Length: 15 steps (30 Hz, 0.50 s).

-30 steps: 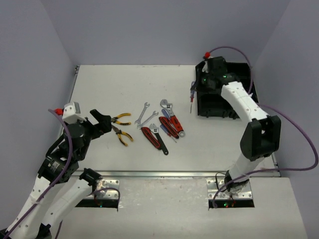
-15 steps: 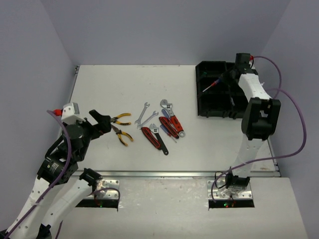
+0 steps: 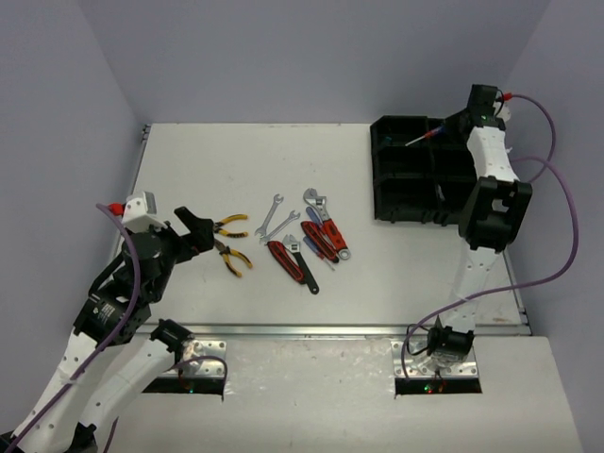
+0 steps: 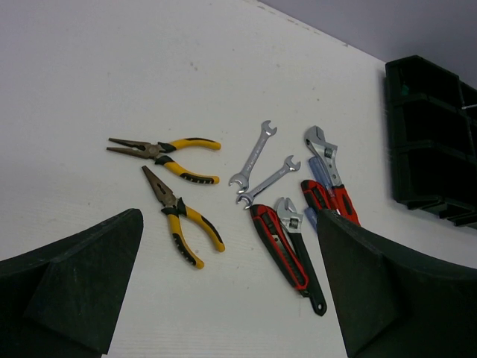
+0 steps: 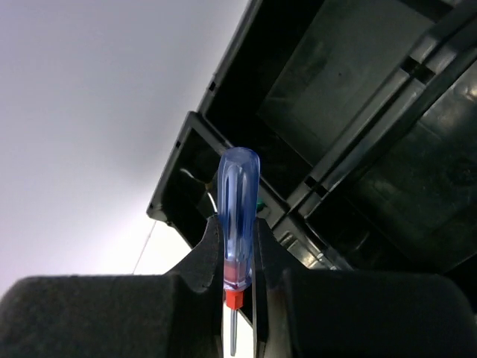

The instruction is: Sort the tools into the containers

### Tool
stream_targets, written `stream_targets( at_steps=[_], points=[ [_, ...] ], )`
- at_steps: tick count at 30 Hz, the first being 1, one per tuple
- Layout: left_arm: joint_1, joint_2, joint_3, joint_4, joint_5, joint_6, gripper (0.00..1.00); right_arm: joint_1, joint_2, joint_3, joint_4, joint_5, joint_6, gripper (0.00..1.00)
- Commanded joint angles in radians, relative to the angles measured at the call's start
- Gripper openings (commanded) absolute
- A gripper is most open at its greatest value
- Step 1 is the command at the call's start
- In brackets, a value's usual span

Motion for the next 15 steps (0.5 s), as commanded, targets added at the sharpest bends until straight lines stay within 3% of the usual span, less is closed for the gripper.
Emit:
stream_targets(
  at_steps=[1,6,13,15],
  points=[
    [0.012,0.029,0.000,0.053,0.026,0.025,1.00,0.027,-0.148,-0.244,0.162,0.002,0.123,0.00],
    [0.012,0.026,-0.001,0.052,0.023,0.025,1.00,0.071,-0.204,-0.399,0.235,0.027,0.164,0.00],
    [0.012,-0.034,-0.004,0.052,0.012,0.019,1.00,0.101,-0.203,-0.424,0.223,0.020,0.198,0.00],
    [0.012,-0.045,-0.006,0.053,0.012,0.019,1.00,0.108,-0.211,-0.428,0.221,0.034,0.191,0.06]
  ],
)
